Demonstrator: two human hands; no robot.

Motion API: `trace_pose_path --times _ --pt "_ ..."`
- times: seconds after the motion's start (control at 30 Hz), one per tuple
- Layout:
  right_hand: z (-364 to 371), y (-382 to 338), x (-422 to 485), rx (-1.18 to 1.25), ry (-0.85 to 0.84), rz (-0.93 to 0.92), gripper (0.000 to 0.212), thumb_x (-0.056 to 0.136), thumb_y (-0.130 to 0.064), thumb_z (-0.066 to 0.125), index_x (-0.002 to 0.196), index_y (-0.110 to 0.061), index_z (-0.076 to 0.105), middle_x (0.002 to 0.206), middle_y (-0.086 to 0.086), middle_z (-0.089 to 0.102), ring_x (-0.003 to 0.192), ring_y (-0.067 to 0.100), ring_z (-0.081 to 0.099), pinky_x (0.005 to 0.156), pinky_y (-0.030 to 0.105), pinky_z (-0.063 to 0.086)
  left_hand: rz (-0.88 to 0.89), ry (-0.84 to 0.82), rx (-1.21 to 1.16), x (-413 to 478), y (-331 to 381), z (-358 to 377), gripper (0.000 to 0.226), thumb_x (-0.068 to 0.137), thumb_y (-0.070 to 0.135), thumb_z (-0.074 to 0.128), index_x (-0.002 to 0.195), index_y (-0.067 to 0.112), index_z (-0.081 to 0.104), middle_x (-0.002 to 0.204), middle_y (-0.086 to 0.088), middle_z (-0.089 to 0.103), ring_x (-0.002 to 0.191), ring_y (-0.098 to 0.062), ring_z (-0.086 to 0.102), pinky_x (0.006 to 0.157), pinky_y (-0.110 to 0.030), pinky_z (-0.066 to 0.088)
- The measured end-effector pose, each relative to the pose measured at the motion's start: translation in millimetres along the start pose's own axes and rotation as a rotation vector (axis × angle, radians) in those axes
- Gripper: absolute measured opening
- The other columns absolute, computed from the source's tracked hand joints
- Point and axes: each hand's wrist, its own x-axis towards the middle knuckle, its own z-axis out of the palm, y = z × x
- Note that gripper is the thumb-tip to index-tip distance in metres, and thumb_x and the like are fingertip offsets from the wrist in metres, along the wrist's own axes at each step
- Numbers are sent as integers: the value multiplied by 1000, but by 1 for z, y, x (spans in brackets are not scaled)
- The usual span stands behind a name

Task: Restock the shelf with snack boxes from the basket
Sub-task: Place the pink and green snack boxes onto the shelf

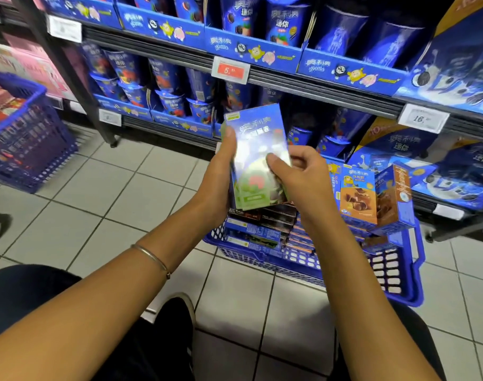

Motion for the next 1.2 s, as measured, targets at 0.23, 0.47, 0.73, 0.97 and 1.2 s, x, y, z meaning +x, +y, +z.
trace_pose_path --times 0.23,0.47,0.73,0.97,1.2 --pt "2 30 -2 -56 -37 0 33 87 -42 76 109 -20 64 107 2 72 98 13 70 80 29 58 57 145 84 -5 -3 -3 45 102 36 70 136 8 65 118 -16 79 108 -38 77 89 -52 64" --pt "-19 125 4 -774 -497 237 32 99 -41 61 98 -9 61 92 11 68 86 29 65 73 40 50 88 219 71 -9 9 -12 42 98 29 75 130 2 68 110 -16 81 92 -30 81 71 -39 65" --pt "3 158 18 -1050 -949 422 40 105 -49 42 94 -14 59 94 1 54 89 20 51 84 33 40 69 239 57 -11 9 -13 45 97 34 76 131 6 68 107 -12 82 90 -28 81 66 -35 64" --pt "-4 155 15 -788 -958 553 65 98 -61 48 153 -26 40 154 -1 45 137 22 46 116 39 35 48 228 56 -11 11 -10 48 98 39 75 133 7 67 110 -12 81 95 -29 81 69 -37 65" --pt "-41 112 7 -694 -893 346 59 80 -71 67 127 -38 62 133 -19 59 126 6 53 105 29 40 67 202 21 -7 18 -12 42 100 41 71 129 10 72 113 -14 81 103 -34 79 86 -49 66"
